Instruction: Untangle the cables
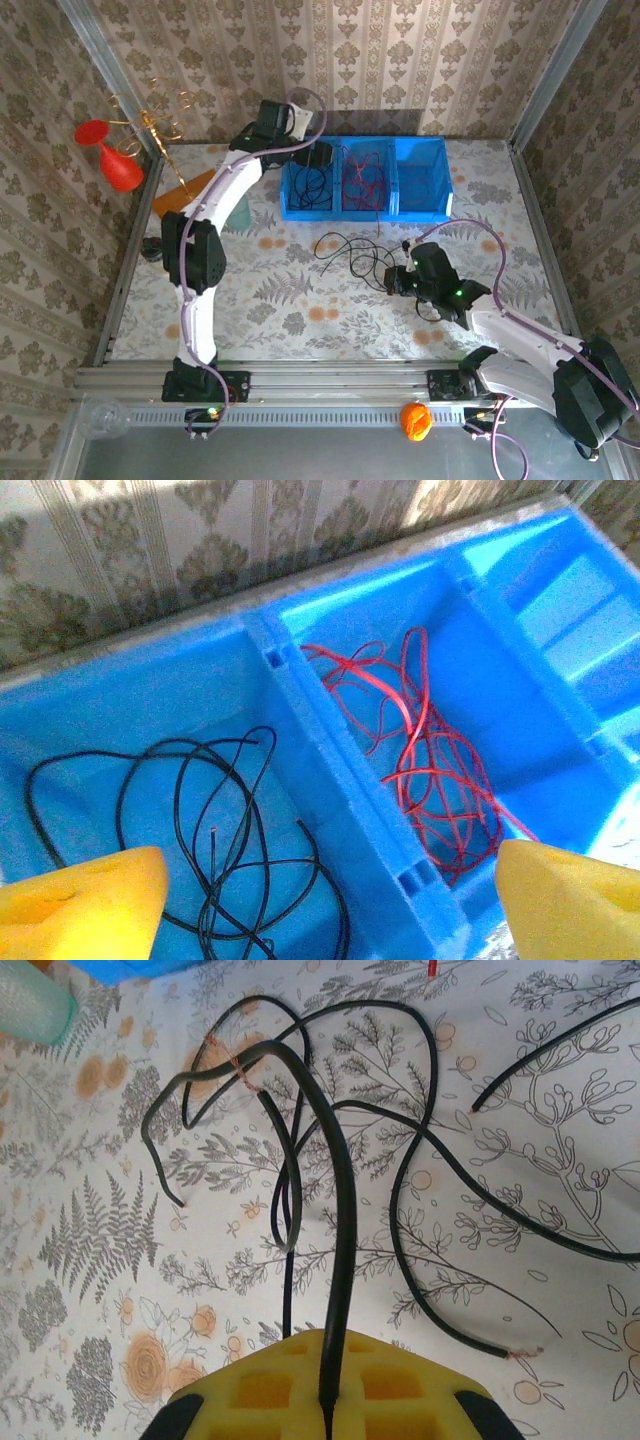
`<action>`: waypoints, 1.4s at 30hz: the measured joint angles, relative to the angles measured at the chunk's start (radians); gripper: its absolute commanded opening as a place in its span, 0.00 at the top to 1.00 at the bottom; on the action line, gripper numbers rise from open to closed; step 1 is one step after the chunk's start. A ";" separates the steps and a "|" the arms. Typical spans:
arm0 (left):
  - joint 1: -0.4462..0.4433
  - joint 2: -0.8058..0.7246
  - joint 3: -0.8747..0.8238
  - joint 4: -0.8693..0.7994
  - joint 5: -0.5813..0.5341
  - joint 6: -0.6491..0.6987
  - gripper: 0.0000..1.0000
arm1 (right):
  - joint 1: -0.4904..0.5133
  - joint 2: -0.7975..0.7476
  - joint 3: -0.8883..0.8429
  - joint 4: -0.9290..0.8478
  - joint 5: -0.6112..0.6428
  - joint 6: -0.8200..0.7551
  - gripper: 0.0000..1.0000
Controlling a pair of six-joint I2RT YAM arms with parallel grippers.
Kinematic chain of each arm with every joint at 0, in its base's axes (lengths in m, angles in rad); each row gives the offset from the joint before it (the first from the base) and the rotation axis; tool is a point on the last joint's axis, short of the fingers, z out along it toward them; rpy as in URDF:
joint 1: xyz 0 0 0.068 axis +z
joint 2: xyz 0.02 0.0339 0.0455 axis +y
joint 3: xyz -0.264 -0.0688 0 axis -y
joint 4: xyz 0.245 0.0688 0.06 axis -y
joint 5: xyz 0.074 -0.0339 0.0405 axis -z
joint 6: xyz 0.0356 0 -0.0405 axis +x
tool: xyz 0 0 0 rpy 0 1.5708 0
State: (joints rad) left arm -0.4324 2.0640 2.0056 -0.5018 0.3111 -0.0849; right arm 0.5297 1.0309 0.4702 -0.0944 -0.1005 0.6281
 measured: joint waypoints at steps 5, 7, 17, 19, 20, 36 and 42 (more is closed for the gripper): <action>-0.021 -0.297 -0.249 0.073 0.006 -0.026 0.22 | 0.051 0.000 0.035 -0.025 0.013 -0.021 1.00; -0.055 -0.450 -0.415 0.131 0.006 -0.045 0.22 | 0.087 0.004 0.058 -0.027 0.018 -0.031 0.99; -0.166 -0.926 -1.245 0.423 -0.072 -0.288 0.21 | 0.320 0.185 0.151 0.058 -0.031 -0.093 0.65; -0.175 -0.980 -1.334 0.425 -0.101 -0.322 0.21 | 0.358 0.195 0.156 0.055 -0.051 -0.113 0.59; -0.177 -1.015 -1.374 0.424 -0.113 -0.339 0.21 | 0.369 0.194 0.162 0.045 -0.058 -0.125 0.55; -0.233 -0.984 -1.490 0.479 -0.159 -0.446 0.25 | 0.274 0.055 0.253 -0.256 0.128 -0.140 0.50; -0.283 -0.849 -1.489 0.533 -0.160 -0.466 0.29 | 0.245 0.179 0.251 -0.285 0.124 -0.108 0.52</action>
State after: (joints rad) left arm -0.7158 1.2148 0.5163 0.0311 0.1513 -0.5507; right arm 0.7746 1.2102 0.7216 -0.3790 0.0231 0.5205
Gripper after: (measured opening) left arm 0.725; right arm 0.490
